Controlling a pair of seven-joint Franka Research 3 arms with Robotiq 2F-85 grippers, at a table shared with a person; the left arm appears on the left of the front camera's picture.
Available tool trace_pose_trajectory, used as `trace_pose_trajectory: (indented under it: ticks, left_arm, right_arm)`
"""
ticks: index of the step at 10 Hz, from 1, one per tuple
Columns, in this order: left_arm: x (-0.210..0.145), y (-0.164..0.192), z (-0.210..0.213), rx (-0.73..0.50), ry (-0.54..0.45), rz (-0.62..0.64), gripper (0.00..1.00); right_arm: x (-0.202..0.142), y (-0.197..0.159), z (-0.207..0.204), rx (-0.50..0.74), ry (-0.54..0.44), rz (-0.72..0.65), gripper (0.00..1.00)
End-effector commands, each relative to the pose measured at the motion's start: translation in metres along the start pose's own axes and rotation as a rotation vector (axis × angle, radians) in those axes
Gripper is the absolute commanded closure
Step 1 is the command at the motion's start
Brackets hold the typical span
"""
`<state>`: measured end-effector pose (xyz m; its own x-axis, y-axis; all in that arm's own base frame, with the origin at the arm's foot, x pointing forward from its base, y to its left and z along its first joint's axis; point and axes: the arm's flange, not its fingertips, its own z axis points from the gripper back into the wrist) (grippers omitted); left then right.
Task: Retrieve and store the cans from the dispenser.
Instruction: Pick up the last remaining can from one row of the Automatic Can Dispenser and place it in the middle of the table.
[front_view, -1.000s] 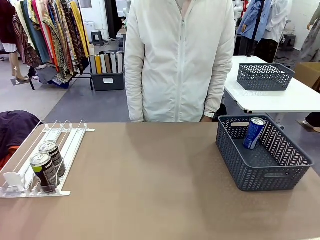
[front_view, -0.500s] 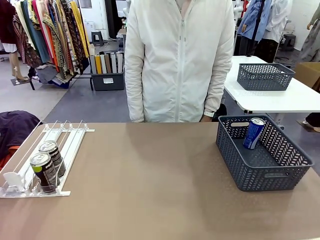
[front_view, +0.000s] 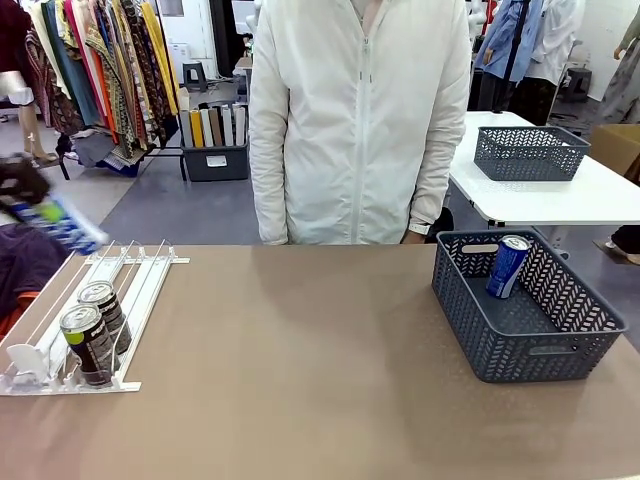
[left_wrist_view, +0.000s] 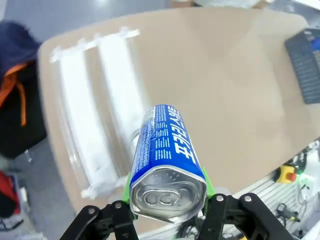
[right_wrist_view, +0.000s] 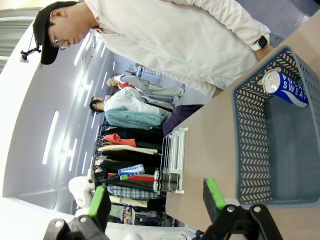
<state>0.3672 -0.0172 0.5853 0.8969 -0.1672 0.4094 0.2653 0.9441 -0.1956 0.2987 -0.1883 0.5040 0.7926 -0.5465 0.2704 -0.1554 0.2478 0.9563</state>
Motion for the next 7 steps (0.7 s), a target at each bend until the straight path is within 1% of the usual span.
trace_pose_trajectory:
  ticks: [1, 2, 3, 4, 5, 6, 7]
  left_arm:
    - [0.061, -0.038, -0.040, -0.115, 0.059, -0.140, 1.00]
    - [0.074, -0.081, -0.071, -0.147, 0.094, -0.202, 1.00]
    - [0.078, -0.137, -0.114, -0.051, 0.138, -0.279, 1.00]
    - [0.073, -0.183, -0.149, -0.002, 0.195, -0.387, 1.00]
    - [0.065, -0.222, -0.177, 0.006, 0.237, -0.474, 1.00]
    - [0.056, -0.256, -0.202, 0.010, 0.262, -0.528, 1.00]
    - [0.045, -0.284, -0.225, 0.019, 0.261, -0.568, 1.00]
  right_arm:
    - [0.004, 0.002, -0.002, 0.021, -0.012, 0.016, 0.00]
    - [0.004, 0.002, -0.002, 0.021, -0.012, 0.016, 0.00]
    - [0.004, 0.002, -0.002, 0.021, -0.012, 0.016, 0.00]
    - [0.004, 0.002, -0.002, 0.021, -0.012, 0.016, 0.00]
    - [0.004, 0.002, -0.002, 0.021, -0.012, 0.016, 0.00]
    - [0.004, 0.002, -0.002, 0.021, -0.012, 0.016, 0.00]
    - [0.004, 0.002, -0.002, 0.021, -0.012, 0.016, 0.00]
